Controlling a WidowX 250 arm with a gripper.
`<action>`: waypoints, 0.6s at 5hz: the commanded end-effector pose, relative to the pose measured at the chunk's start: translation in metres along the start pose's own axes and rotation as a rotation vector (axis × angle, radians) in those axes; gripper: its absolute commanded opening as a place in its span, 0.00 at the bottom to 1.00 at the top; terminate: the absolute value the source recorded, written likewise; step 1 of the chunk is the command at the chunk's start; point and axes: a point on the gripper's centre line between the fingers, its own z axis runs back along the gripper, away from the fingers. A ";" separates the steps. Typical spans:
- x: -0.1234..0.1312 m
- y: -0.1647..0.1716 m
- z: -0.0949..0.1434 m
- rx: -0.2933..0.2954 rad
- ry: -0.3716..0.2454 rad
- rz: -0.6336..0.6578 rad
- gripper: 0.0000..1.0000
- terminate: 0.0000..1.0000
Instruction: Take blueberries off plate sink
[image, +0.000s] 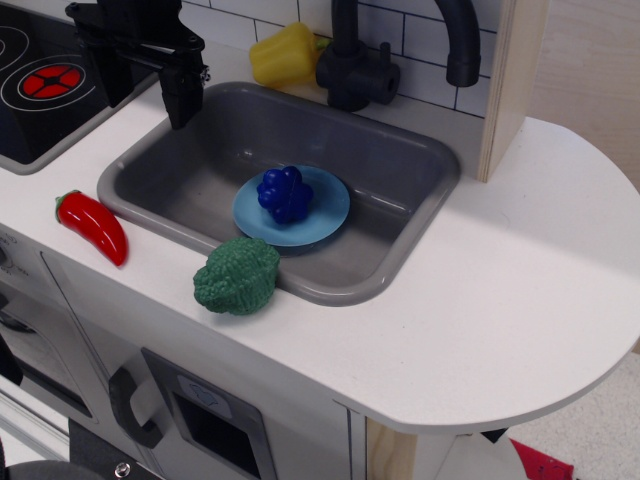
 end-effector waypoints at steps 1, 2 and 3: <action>0.000 0.000 0.000 0.000 0.000 0.000 1.00 0.00; 0.021 -0.015 -0.001 -0.049 -0.002 0.009 1.00 0.00; 0.027 -0.034 -0.010 -0.065 -0.041 0.012 1.00 0.00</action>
